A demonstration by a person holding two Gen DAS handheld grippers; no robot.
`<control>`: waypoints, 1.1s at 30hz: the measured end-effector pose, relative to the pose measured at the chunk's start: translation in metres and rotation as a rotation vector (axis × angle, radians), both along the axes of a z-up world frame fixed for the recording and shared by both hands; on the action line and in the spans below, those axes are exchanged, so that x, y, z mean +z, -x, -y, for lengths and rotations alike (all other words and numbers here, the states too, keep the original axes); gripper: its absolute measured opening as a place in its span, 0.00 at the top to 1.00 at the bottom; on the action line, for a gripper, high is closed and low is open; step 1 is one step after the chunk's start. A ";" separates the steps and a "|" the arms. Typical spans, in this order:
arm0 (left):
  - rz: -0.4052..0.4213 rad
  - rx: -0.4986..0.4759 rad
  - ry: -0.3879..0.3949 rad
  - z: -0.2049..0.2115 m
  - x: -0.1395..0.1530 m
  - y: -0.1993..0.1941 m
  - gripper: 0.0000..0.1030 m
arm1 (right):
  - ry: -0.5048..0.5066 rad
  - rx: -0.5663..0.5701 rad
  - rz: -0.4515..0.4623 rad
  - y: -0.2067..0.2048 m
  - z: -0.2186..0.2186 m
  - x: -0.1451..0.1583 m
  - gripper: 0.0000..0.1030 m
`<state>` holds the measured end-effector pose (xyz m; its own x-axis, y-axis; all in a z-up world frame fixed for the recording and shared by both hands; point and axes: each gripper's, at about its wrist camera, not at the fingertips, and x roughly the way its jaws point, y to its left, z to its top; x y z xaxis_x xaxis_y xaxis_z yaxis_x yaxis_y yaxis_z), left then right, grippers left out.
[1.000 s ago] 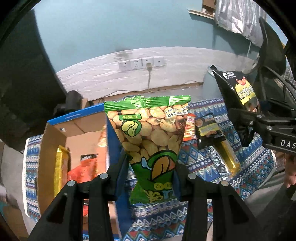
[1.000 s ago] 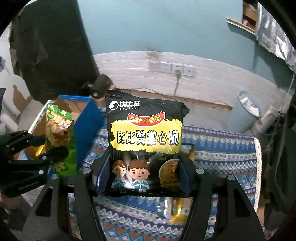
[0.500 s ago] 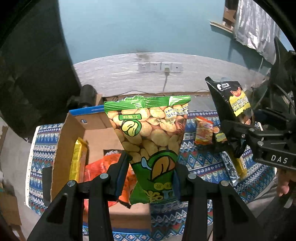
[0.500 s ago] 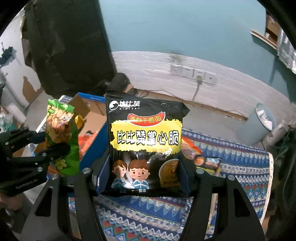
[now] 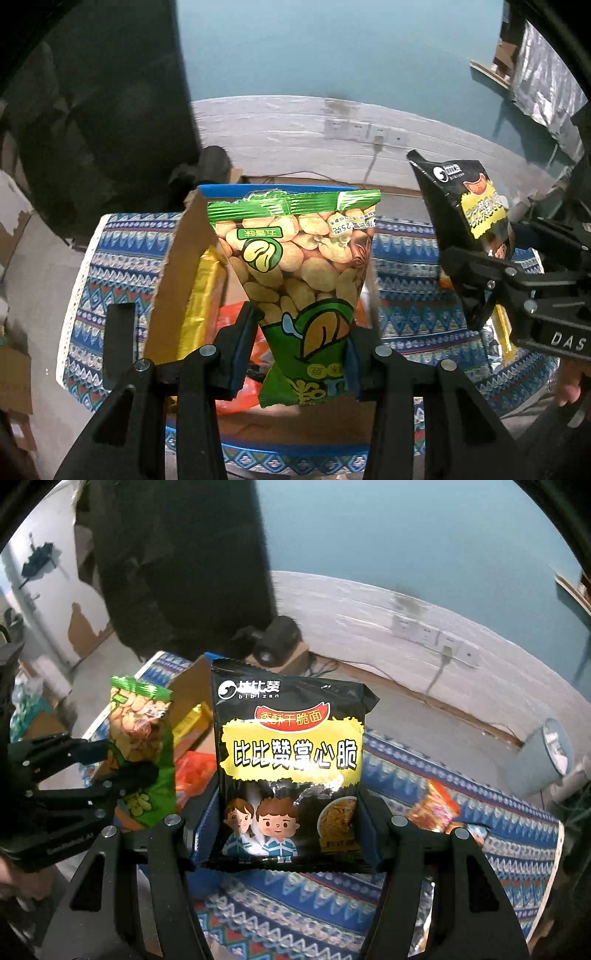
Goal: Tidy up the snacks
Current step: 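Carry both bags over the cardboard box and open both grippers to drop them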
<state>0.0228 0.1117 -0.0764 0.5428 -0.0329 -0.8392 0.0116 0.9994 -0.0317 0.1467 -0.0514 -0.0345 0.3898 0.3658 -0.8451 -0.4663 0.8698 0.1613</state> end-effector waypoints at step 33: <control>-0.039 0.155 -0.018 -0.062 -0.018 0.001 0.38 | 0.015 0.068 -0.085 -0.016 -0.086 -0.024 0.25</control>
<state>0.0221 0.1737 -0.0944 0.5071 0.0642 -0.8595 -0.1438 0.9895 -0.0109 0.1630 0.0343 -0.0587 0.2913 0.3761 -0.8796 -0.5094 0.8393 0.1902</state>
